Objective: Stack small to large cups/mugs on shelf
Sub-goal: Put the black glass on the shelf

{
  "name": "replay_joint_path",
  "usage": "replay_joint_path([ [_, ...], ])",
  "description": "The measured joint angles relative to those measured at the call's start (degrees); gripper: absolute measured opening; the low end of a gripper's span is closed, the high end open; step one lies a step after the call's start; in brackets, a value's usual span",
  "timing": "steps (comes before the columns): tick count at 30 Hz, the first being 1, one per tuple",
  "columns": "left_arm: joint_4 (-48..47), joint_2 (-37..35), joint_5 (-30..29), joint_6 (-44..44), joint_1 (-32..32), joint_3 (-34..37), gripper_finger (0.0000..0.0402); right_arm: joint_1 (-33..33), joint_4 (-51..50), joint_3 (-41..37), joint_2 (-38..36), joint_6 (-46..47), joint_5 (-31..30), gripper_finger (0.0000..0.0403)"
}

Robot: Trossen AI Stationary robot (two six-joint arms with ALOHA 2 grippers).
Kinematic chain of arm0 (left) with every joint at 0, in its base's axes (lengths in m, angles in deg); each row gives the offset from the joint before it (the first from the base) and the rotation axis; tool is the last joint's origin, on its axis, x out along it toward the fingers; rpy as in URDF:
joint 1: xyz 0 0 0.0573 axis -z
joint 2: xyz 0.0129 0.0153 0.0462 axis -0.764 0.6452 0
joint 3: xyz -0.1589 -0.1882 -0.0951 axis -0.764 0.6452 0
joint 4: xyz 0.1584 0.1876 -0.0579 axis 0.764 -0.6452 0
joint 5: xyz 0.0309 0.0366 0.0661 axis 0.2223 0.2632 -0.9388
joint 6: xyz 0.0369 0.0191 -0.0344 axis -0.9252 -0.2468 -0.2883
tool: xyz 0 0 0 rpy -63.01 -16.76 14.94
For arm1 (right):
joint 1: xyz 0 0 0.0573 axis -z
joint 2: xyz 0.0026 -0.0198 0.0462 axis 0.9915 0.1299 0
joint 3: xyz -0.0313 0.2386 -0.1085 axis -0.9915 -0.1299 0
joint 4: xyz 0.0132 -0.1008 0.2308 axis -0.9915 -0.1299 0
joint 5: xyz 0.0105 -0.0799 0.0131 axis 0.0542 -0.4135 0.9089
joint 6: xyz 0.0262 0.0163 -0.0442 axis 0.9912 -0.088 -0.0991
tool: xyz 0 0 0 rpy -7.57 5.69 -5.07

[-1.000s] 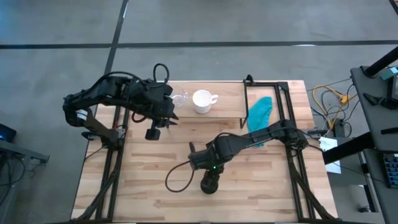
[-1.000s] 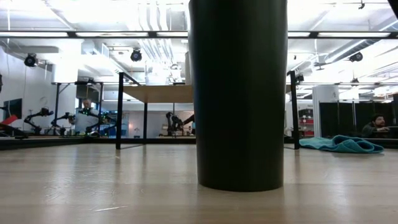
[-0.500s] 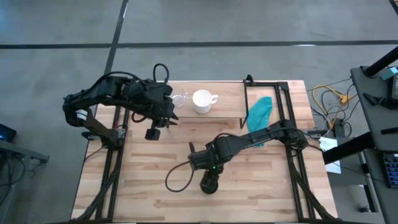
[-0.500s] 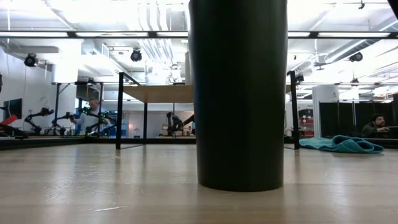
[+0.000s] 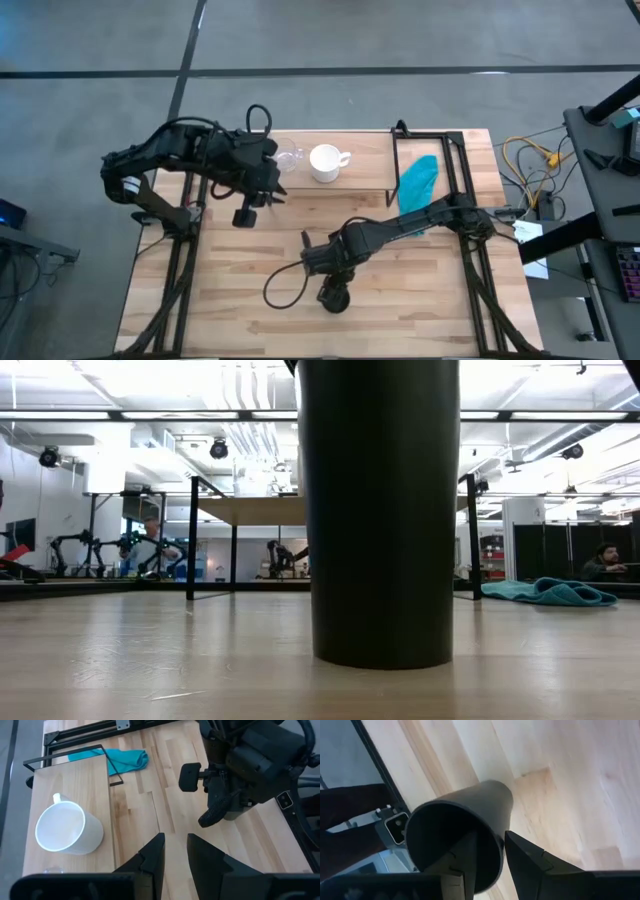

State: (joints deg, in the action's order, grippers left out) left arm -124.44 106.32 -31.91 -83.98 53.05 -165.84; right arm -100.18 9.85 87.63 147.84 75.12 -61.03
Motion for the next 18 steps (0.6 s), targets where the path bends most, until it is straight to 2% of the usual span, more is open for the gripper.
replay_joint_path([
  [7,-0.01,-0.02,0.01,0.01,0.27,0.00,0.0068,0.00,0.43,-2.14,0.22,-0.04,-0.01,0.0088],
  [18,-0.01,-0.02,0.01,0.00,0.27,0.00,0.0068,0.02,0.28,-4.12,0.25,-1.33,-0.02,0.0053],
])
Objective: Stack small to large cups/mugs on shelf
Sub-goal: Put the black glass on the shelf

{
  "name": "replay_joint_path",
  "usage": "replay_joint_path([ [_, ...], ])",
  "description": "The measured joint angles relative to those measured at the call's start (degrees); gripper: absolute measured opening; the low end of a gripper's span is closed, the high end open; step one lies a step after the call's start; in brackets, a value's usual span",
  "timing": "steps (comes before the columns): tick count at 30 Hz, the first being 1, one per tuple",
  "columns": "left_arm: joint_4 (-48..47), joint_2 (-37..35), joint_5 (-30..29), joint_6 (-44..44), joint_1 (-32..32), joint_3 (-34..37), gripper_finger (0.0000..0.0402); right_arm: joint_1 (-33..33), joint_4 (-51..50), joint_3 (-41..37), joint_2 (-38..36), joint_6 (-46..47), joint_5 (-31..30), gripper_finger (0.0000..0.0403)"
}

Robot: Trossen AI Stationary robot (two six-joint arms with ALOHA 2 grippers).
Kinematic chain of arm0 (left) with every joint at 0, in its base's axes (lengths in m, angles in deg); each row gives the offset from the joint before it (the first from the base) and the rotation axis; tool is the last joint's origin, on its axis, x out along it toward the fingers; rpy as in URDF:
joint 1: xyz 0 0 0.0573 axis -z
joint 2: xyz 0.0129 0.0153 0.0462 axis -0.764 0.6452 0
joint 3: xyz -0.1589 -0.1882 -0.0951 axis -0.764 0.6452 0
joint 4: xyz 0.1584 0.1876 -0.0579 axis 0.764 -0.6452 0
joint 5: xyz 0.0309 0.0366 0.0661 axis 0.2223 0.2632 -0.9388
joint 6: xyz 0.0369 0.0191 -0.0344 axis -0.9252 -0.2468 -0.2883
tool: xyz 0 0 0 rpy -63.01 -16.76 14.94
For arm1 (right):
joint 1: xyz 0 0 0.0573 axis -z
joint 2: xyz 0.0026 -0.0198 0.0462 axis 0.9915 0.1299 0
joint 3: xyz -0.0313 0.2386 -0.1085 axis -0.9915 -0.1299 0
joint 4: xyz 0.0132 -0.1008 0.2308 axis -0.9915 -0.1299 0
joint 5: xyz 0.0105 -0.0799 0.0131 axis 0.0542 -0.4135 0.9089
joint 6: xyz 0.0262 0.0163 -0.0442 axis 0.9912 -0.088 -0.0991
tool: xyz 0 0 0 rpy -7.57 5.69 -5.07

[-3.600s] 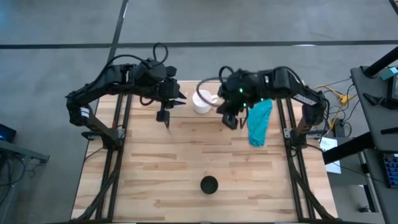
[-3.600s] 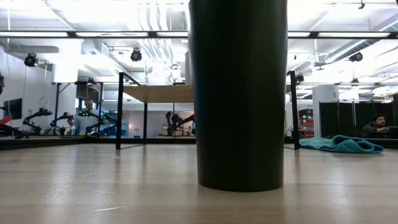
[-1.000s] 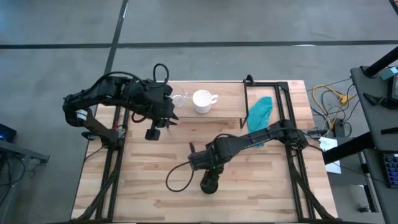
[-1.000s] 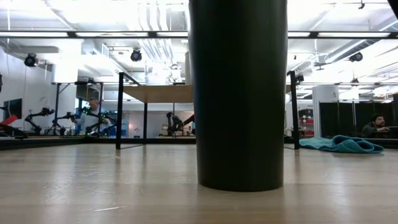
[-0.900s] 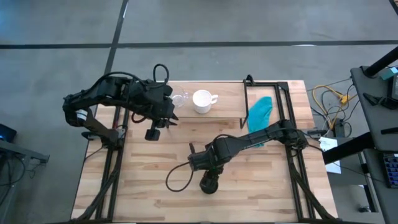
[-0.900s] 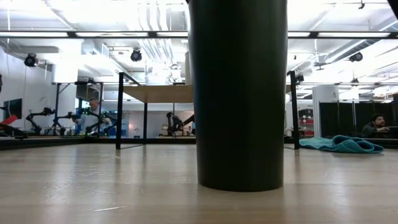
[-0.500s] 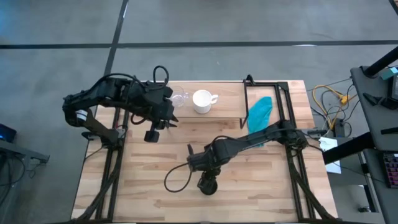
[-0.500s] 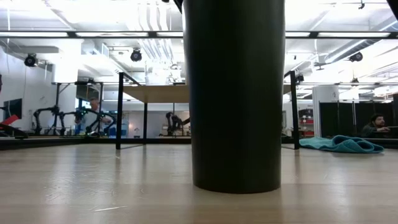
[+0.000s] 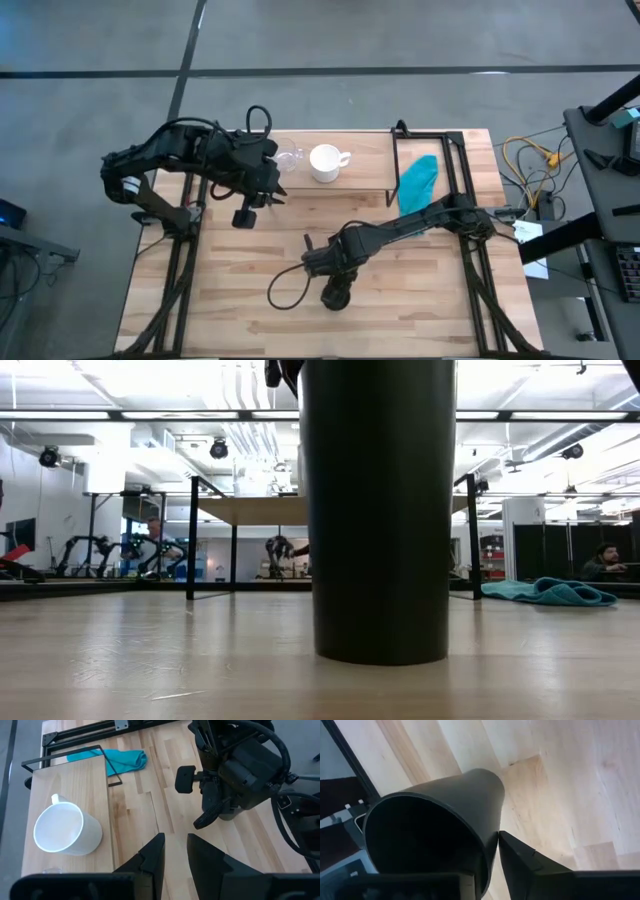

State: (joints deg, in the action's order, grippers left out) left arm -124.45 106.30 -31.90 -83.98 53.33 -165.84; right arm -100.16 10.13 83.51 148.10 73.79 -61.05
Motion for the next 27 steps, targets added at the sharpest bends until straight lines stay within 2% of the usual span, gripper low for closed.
replay_joint_path([
  [8,-0.02,0.00,0.00,-0.02,0.04,0.00,0.0068,0.12,-2.42,2.06,-0.40,-3.81,-0.25,0.0011],
  [13,-0.02,0.00,-0.02,-0.04,0.04,0.00,0.0068,0.61,-13.22,6.95,-1.57,-5.94,-1.23,0.0010],
  [17,0.00,0.00,-0.02,-0.04,0.04,0.00,0.0068,0.89,-22.94,11.97,-3.10,-6.08,-8.35,0.0009],
  [27,0.11,0.00,-0.02,0.13,0.02,0.00,0.0068,3.84,-23.04,17.13,-11.47,-4.87,-20.31,0.0009],
])
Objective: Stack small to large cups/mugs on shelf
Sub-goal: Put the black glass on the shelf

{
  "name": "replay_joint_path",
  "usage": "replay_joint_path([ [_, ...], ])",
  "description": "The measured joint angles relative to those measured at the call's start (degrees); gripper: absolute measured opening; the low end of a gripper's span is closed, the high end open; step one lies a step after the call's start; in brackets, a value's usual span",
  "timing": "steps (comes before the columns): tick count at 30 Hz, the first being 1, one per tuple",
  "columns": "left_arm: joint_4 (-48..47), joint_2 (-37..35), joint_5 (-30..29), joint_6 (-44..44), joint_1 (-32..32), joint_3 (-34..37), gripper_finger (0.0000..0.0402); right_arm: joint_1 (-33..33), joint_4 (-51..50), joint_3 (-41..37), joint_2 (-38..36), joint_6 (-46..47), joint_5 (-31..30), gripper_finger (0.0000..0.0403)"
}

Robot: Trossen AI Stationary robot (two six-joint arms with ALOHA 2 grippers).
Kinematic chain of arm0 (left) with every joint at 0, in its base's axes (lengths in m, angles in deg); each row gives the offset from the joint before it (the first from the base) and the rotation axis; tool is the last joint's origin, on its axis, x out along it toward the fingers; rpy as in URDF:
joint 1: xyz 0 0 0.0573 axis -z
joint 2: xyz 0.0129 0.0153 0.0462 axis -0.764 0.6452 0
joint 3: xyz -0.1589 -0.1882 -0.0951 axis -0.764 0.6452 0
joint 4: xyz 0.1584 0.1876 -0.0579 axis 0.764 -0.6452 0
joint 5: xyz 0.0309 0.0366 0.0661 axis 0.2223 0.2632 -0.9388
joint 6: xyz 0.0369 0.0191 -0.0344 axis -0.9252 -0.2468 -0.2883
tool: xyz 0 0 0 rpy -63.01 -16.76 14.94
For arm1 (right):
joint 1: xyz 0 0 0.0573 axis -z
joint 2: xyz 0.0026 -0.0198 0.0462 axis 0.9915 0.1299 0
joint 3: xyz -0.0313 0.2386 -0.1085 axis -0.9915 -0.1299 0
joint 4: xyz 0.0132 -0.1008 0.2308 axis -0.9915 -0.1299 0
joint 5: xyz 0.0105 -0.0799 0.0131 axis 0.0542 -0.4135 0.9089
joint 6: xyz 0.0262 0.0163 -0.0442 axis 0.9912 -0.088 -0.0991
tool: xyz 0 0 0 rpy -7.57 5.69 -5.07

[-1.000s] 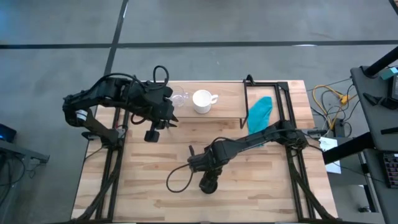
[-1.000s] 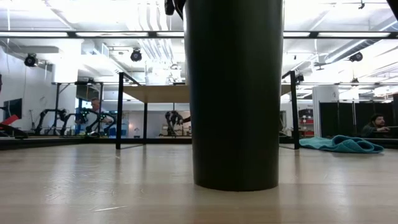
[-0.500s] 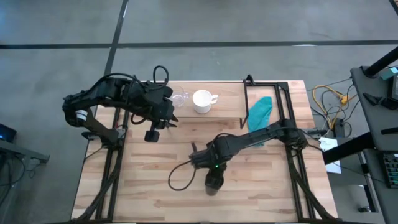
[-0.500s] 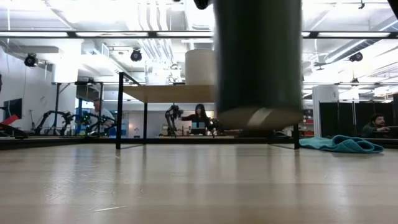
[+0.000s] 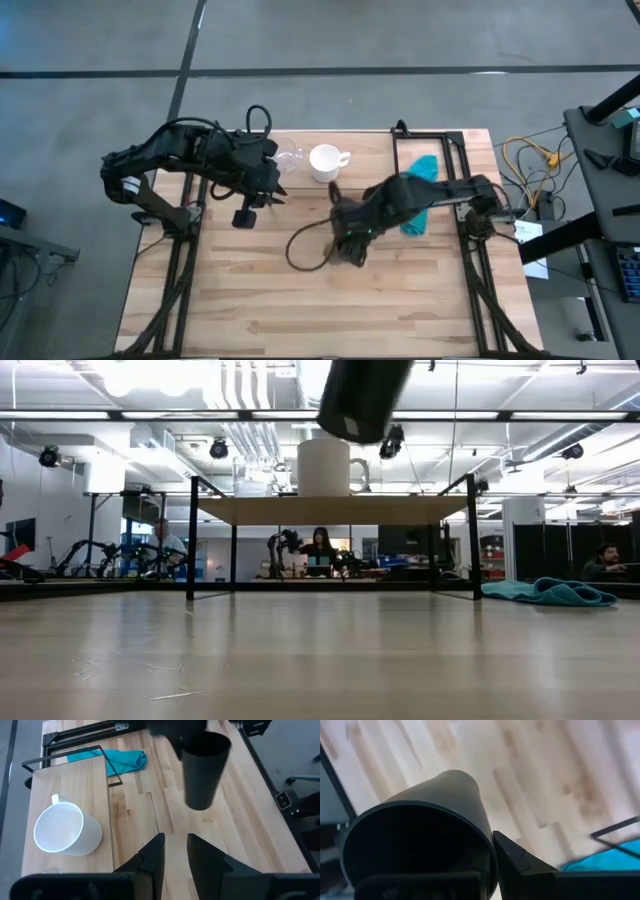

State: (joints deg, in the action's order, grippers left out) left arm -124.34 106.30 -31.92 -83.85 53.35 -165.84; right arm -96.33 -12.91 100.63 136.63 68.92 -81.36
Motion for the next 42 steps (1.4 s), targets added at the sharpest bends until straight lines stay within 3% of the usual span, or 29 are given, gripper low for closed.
replay_joint_path([
  [23,0.12,0.00,-0.02,0.11,-0.02,0.00,0.0068,14.14,-0.02,-1.72,-17.55,-8.48,-5.96,0.0009],
  [34,0.14,0.00,-0.02,0.13,-0.02,0.00,0.0068,20.52,0.00,-4.29,-21.03,-14.53,-5.57,0.0009],
  [42,0.16,0.00,-0.02,0.20,0.02,0.00,0.0068,25.05,0.00,-10.95,-21.15,-18.90,-4.56,0.0009],
])
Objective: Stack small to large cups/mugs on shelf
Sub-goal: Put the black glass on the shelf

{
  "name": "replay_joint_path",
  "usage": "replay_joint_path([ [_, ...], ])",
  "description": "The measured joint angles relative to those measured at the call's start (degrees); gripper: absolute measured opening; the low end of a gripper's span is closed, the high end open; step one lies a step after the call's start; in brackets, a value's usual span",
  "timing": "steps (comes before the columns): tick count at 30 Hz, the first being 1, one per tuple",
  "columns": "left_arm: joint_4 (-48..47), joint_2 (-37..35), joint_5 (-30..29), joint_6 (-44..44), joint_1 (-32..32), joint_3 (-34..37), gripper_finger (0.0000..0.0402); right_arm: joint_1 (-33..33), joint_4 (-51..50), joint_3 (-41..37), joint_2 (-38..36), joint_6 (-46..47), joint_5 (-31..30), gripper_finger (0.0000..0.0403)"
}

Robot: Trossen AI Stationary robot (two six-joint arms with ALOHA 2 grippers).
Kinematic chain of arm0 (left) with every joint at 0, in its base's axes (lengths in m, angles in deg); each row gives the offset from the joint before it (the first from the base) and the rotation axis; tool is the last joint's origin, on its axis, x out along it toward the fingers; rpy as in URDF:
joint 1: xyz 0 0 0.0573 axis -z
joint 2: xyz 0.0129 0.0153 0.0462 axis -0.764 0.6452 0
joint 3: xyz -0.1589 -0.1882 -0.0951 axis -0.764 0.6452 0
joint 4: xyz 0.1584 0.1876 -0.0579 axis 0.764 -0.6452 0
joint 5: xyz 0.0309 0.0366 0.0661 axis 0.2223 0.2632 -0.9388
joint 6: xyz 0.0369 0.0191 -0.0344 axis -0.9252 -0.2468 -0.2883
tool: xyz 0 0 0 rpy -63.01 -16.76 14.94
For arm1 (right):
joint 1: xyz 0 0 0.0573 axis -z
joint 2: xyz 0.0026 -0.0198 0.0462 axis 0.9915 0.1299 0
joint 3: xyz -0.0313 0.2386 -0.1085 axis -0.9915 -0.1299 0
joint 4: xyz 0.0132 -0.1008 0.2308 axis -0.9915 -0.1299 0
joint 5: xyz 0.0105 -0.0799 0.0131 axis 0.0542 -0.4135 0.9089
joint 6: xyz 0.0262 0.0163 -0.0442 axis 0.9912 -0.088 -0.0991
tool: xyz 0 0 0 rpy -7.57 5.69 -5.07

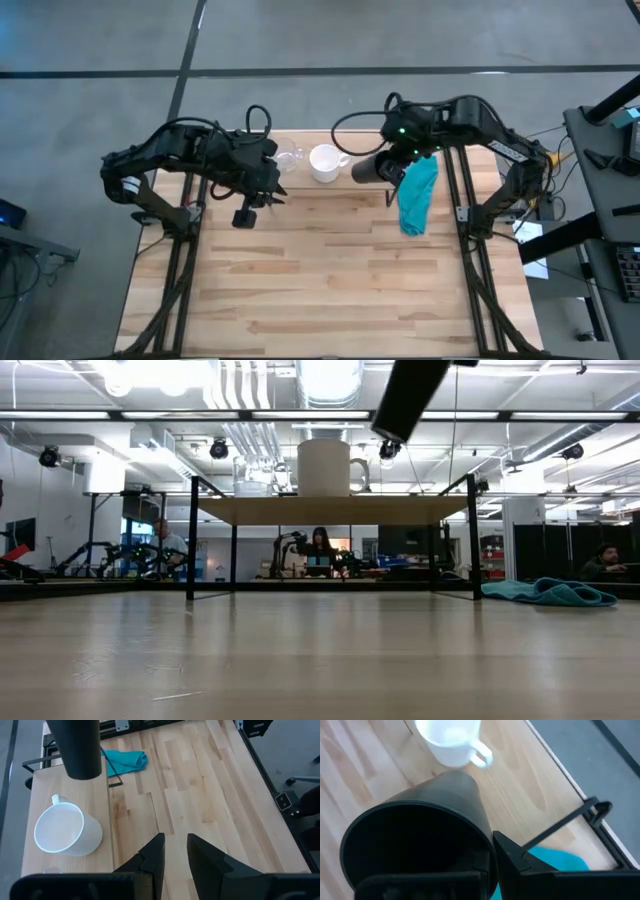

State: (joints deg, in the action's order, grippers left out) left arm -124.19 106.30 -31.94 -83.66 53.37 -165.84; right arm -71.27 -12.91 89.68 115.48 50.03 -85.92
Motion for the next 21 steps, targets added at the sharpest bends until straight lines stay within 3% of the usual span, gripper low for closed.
replay_joint_path([
  [11,0.01,0.00,0.00,0.04,-0.02,0.00,0.0068,5.95,0.00,-8.01,0.00,-3.01,0.03,0.0009],
  [21,0.01,0.00,-0.02,0.07,-0.04,0.00,0.0068,8.90,0.03,-10.77,0.00,-5.47,-0.88,0.0009],
])
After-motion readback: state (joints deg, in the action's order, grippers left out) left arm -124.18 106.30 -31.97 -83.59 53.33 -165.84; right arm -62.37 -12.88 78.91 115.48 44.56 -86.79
